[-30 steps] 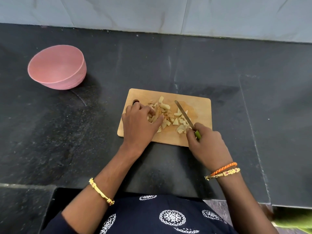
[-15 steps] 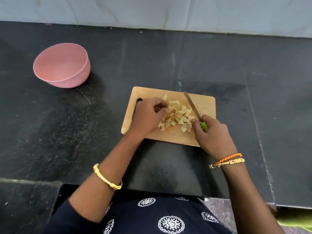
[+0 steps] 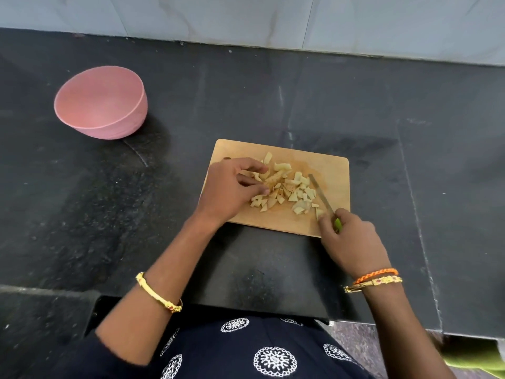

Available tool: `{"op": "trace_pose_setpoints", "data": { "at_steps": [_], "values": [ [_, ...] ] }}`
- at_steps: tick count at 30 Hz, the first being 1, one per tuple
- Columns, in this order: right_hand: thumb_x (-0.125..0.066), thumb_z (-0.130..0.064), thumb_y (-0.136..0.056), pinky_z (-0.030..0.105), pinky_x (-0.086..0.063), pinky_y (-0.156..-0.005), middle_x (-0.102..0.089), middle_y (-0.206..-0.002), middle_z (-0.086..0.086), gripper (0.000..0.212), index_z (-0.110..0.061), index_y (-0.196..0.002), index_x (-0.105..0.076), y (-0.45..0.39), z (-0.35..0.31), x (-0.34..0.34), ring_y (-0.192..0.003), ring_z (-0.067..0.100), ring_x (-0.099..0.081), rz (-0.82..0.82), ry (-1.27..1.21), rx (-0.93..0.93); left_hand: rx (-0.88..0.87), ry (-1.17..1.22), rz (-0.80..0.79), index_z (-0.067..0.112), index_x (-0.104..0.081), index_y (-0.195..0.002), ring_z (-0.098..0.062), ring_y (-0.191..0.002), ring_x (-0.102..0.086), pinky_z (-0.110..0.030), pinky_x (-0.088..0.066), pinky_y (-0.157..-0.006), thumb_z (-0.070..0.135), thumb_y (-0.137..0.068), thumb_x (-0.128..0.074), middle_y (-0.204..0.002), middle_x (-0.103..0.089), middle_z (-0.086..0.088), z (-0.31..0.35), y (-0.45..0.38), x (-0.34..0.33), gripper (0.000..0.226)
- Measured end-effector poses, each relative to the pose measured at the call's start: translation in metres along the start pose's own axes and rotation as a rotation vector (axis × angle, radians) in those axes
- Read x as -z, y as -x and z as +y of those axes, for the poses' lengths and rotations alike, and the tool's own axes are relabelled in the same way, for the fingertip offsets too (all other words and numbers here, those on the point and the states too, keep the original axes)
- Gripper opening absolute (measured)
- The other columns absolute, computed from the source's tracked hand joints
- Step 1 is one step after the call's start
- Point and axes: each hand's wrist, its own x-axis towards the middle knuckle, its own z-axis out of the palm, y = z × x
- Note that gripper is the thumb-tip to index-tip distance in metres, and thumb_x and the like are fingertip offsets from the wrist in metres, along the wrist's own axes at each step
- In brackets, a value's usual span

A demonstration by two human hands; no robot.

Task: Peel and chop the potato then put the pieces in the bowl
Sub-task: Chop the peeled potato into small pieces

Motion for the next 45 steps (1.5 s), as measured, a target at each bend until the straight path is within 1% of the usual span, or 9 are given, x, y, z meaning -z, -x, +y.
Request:
{"op": "trace_pose_setpoints", "data": {
  "at_steps": [4, 9, 14, 21, 25, 31, 35, 40, 45],
  "values": [
    [-0.039, -0.045, -0.094, 0.033, -0.046, -0.064, -0.044, -0.065, -0.001, 0.034, -0.014, -0.090, -0.052, 0.006, -0.017, -0.007, -0.071, 0.029, -0.053, -0.018, 0.027, 0.068, -0.111, -0.072, 0.046, 0.014, -0.070, -0.096, -0.004, -0.071, -0.067, -0.020, -0.055, -0.069, 0.005, -0.063, -0.084, -0.095, -0.068, 0.002, 0.002, -0.002, -0.014, 0.037],
    [-0.025, -0.053, -0.096, 0.042, -0.051, -0.073, -0.056, -0.074, 0.009, 0.049, -0.015, -0.078, -0.050, 0.002, -0.012, 0.003, -0.076, 0.034, -0.057, 0.053, -0.054, 0.025, -0.265, -0.385, 0.052, 0.024, -0.071, -0.097, -0.011, -0.100, -0.048, -0.030, -0.037, -0.090, 0.033, -0.074, -0.076, -0.098, -0.059, 0.012, -0.003, -0.010, -0.019, 0.026],
    [-0.020, -0.048, -0.098, 0.040, -0.051, -0.068, -0.060, -0.075, 0.011, 0.047, -0.016, -0.080, -0.050, -0.001, -0.010, 0.003, -0.070, 0.033, -0.058, 0.109, 0.031, 0.073, -0.180, -0.606, 0.153, 0.023, -0.073, -0.093, -0.012, -0.095, -0.038, -0.031, -0.030, -0.088, 0.041, -0.080, -0.068, -0.094, -0.049, 0.007, -0.002, -0.016, -0.030, 0.023],
    [-0.026, -0.050, -0.097, 0.036, -0.051, -0.066, -0.061, -0.075, 0.008, 0.049, -0.018, -0.092, -0.063, -0.008, -0.009, -0.002, -0.071, 0.031, -0.059, 0.094, 0.042, -0.005, -0.095, -0.522, 0.089, 0.015, -0.074, -0.084, -0.010, -0.086, -0.047, -0.033, -0.040, -0.086, 0.029, -0.079, -0.071, -0.089, -0.048, 0.005, 0.004, -0.024, -0.027, 0.015],
    [-0.037, -0.056, -0.093, 0.031, -0.046, -0.060, -0.060, -0.072, 0.005, 0.042, -0.022, -0.091, -0.062, -0.016, -0.010, 0.013, -0.072, 0.028, -0.059, 0.158, 0.061, -0.004, 0.026, -0.280, 0.016, 0.013, -0.074, -0.079, 0.007, -0.069, -0.052, -0.011, -0.043, -0.062, 0.026, -0.079, -0.073, -0.076, -0.051, 0.018, 0.009, -0.027, -0.016, 0.013],
    [-0.041, -0.059, -0.090, 0.041, -0.057, -0.066, -0.062, -0.075, 0.006, 0.043, -0.021, -0.095, -0.061, -0.020, -0.014, 0.010, -0.071, 0.027, -0.062, 0.121, 0.073, -0.006, 0.219, 0.095, -0.098, 0.012, -0.071, -0.084, 0.007, -0.055, -0.058, -0.010, -0.045, -0.052, 0.024, -0.084, -0.068, -0.074, -0.068, 0.007, 0.013, -0.028, 0.000, 0.013],
    [-0.042, -0.061, -0.088, 0.041, -0.057, -0.066, -0.064, -0.082, 0.006, 0.044, -0.022, -0.094, -0.061, -0.019, -0.019, 0.011, -0.071, 0.027, -0.062, 0.139, 0.032, 0.028, 0.194, 0.128, -0.118, 0.009, -0.068, -0.090, 0.005, -0.058, -0.060, -0.009, -0.044, -0.053, 0.020, -0.086, -0.066, -0.072, -0.068, 0.006, 0.013, -0.027, 0.000, 0.012],
    [-0.044, -0.059, -0.088, 0.037, -0.056, -0.062, -0.058, -0.073, 0.004, 0.042, -0.021, -0.090, -0.061, -0.016, -0.021, 0.014, -0.067, 0.024, -0.060, 0.153, -0.025, 0.065, 0.128, 0.041, -0.073, 0.014, -0.063, -0.088, -0.006, -0.065, -0.065, -0.024, -0.050, -0.063, 0.020, -0.083, -0.069, -0.073, -0.071, 0.001, 0.007, -0.026, -0.005, 0.009],
    [-0.044, -0.058, -0.090, 0.040, -0.056, -0.065, -0.060, -0.075, 0.005, 0.042, -0.020, -0.091, -0.062, -0.021, -0.025, 0.012, -0.067, 0.025, -0.061, 0.117, -0.014, 0.065, 0.046, -0.145, -0.021, 0.019, -0.060, -0.087, -0.006, -0.068, -0.064, -0.018, -0.046, -0.058, 0.024, -0.078, -0.073, -0.079, -0.068, 0.004, 0.012, -0.023, -0.012, 0.016]
  ]
}}
